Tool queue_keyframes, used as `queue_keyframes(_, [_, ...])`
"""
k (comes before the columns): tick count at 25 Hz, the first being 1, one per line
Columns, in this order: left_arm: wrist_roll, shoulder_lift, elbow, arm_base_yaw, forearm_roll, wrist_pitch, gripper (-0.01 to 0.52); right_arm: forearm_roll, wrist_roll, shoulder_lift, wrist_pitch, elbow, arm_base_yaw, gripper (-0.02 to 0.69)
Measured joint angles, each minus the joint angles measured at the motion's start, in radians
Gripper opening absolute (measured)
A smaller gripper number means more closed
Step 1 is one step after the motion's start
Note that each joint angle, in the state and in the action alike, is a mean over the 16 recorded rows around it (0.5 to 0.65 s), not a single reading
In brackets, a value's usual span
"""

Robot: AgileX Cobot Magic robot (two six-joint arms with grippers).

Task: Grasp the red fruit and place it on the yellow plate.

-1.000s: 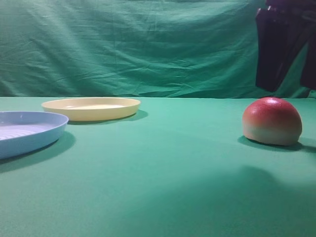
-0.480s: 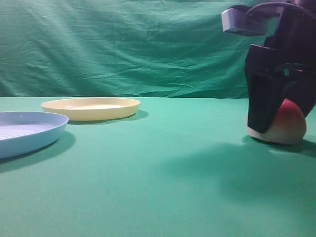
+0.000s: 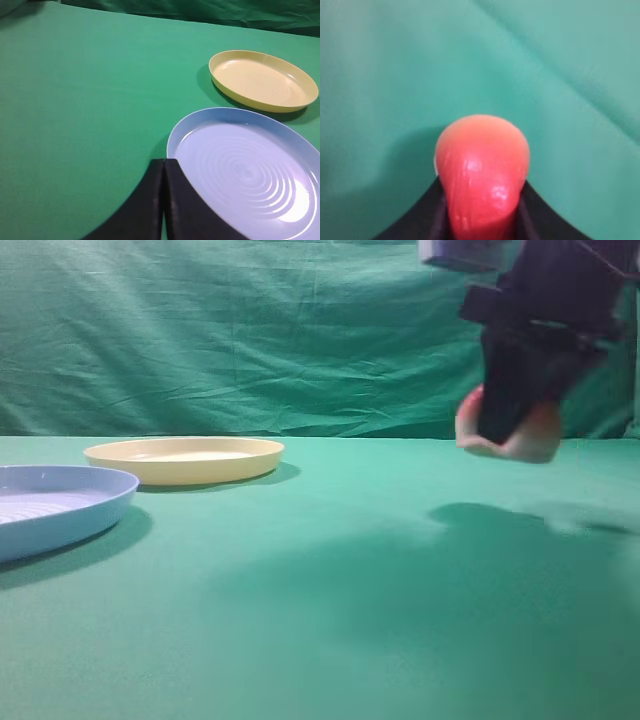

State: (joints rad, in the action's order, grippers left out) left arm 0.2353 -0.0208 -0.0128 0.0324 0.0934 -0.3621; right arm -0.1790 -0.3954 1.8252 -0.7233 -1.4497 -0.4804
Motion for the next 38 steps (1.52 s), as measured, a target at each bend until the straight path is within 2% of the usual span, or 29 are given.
queue_keyframes(9, [0.000, 0.000, 0.000, 0.000, 0.000, 0.000, 0.000, -0.018, -0.021, 0.228, 0.024, -0.309, -0.150, 0.183])
queue_keyframes(12, [0.000, 0.000, 0.000, 0.000, 0.000, 0.000, 0.000, -0.021, -0.029, 0.310, 0.050, -0.368, -0.184, 0.202])
queue_keyframes(15, [0.000, 0.000, 0.000, 0.000, 0.000, 0.000, 0.000, -0.023, -0.036, 0.374, 0.085, -0.406, -0.206, 0.261])
queue_keyframes(25, [0.000, 0.000, 0.000, 0.000, 0.000, 0.000, 0.000, -0.019, -0.045, 0.448, 0.195, -0.439, -0.224, 0.548])
queue_keyframes(28, [0.000, 0.000, 0.000, 0.000, 0.000, 0.000, 0.000, -0.013, -0.045, 0.434, 0.206, -0.439, -0.224, 0.589])
queue_keyframes(31, [0.000, 0.000, 0.000, 0.000, 0.000, 0.000, 0.000, -0.008, -0.042, 0.404, 0.203, -0.439, -0.224, 0.551])
queue_keyframes(38, [0.000, 0.000, 0.000, 0.000, 0.000, 0.000, 0.000, -0.017, -0.031, 0.275, 0.161, -0.439, -0.224, 0.285])
